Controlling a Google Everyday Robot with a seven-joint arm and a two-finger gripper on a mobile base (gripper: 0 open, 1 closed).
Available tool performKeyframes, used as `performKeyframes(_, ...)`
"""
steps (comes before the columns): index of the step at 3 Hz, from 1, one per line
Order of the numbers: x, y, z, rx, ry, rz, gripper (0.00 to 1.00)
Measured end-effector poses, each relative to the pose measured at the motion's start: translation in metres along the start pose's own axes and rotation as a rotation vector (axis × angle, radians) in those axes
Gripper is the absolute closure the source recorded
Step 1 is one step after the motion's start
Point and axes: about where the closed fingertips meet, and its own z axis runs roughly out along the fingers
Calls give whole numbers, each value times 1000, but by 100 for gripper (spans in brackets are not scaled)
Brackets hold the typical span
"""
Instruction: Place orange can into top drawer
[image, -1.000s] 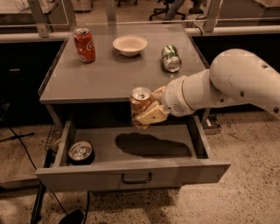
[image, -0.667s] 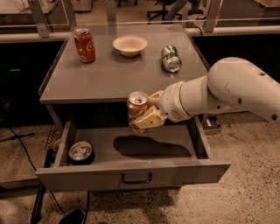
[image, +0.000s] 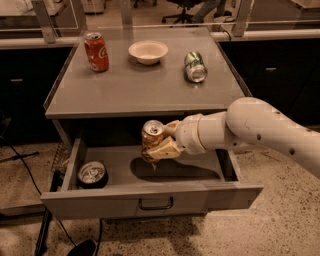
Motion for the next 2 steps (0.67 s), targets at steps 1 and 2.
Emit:
performKeyframes(1,29,-6,37,-46,19,10,100)
performKeyframes(2,30,-5,38,-48,20,4,100)
